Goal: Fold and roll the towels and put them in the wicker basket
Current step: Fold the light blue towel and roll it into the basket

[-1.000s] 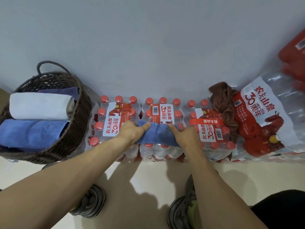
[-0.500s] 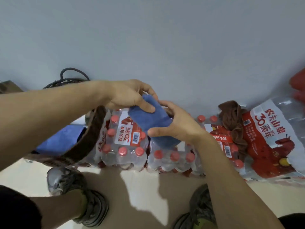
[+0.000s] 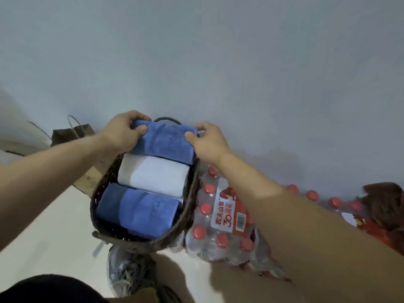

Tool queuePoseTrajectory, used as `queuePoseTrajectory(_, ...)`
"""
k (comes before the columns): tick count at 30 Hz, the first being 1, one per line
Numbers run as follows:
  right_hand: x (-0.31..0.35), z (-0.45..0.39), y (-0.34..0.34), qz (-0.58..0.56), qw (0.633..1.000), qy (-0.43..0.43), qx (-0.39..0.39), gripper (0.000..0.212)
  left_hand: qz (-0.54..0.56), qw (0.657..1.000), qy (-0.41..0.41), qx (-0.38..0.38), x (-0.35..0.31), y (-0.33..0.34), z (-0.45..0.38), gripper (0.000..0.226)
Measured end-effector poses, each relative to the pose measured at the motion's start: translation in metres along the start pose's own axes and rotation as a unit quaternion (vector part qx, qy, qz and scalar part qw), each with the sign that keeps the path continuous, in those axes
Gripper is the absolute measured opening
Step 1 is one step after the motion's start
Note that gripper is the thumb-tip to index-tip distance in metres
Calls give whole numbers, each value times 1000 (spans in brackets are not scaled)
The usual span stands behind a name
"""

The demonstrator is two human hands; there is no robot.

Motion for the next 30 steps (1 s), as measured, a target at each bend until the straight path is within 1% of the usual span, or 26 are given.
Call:
queuePoseTrajectory(2, -6, -13, 13, 38, 998, 37, -33, 8, -21, 1000, 9, -15, 13, 6, -7, 30)
queuePoseTrajectory(4, -9, -22, 17, 91, 993, 54, -59, 9, -31, 999, 2, -16, 22, 13, -15, 32)
queuePoseTrajectory(5, -8, -25, 17, 113, 990, 53, -66, 13, -40, 999, -6, -12, 26, 17, -17, 33)
queuePoseTrajectory(7, -4, -28, 20, 162, 984, 46, -62, 20, -64, 998, -17, 4, 31, 26, -15, 34)
queuePoseTrajectory(9, -1, -27, 23, 214, 975, 33, -51, 19, -101, 995, -9, 13, 29, 32, -3, 36)
queuePoseTrajectory(10, 0, -26, 25, 234, 971, 22, -50, 21, -131, 991, 14, -3, 25, 30, 4, 35)
queuePoseTrajectory(11, 2, -24, 27, 250, 967, 8, -51, 22, -167, 984, 56, -31, 16, 26, 11, 33)
queuePoseTrajectory(12, 4, -21, 29, 270, 961, -8, -54, 22, -204, 972, 110, -49, 4, 24, 18, 31)
queuePoseTrajectory(13, 6, -18, 31, 299, 952, -24, -61, 22, -224, 959, 167, -52, -6, 26, 25, 31)
queuePoseTrajectory(14, 10, -14, 32, 334, 938, -44, -78, 20, -230, 949, 213, -31, -13, 34, 31, 35)
queuePoseTrajectory(15, 16, -9, 33, 362, 923, -78, -103, 18, -226, 944, 241, 11, -15, 45, 37, 42)
queuePoseTrajectory(16, 23, -2, 36, 373, 911, -129, -123, 17, -225, 940, 251, 57, -13, 58, 43, 50)
queuePoseTrajectory(17, 29, 7, 42, 367, 903, -188, -125, 16, -230, 937, 245, 94, -8, 68, 47, 59)
queuePoseTrajectory(18, 30, 15, 52, 362, 896, -236, -100, 16, -239, 935, 234, 117, -2, 75, 49, 66)
queuePoseTrajectory(19, 24, 20, 63, 365, 891, -262, -61, 19, -241, 935, 223, 131, 5, 78, 49, 70)
queuePoseTrajectory(20, 12, 20, 72, 376, 891, -254, -25, 27, -237, 936, 217, 144, 10, 80, 47, 72)
queuePoseTrajectory(22, -15, 13, 75, 373, 908, -192, 14, 48, -223, 936, 214, 170, 17, 85, 44, 71)
queuePoseTrajectory(23, -23, 13, 72, 366, 912, -182, 14, 55, -220, 933, 217, 182, 19, 88, 44, 70)
queuePoseTrajectory(24, -25, 15, 72, 372, 908, -192, 6, 61, -220, 931, 219, 192, 20, 90, 43, 68)
queuePoseTrajectory(25, -26, 17, 74, 392, 896, -209, -4, 65, -222, 930, 217, 199, 22, 91, 43, 65)
queuePoseTrajectory(27, -25, 16, 78, 427, 877, -218, -17, 68, -226, 929, 216, 197, 21, 90, 42, 61)
queuePoseTrajectory(28, -24, 13, 79, 435, 875, -210, -16, 66, -227, 930, 216, 192, 18, 89, 39, 62)
queuePoseTrajectory(29, -23, 10, 79, 431, 880, -199, -7, 63, -226, 931, 213, 189, 14, 87, 37, 64)
queuePoseTrajectory(30, -21, 8, 78, 410, 893, -185, 7, 59, -224, 933, 208, 192, 11, 85, 35, 65)
Point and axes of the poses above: each hand's wrist, its own z-axis away from the middle knuckle, its own y-axis out of the palm, x = y × z, the point moved 10 cm from there along -z, towards the middle knuckle, and after that the axes turned 14 degrees about y, right-handed, at the moved point
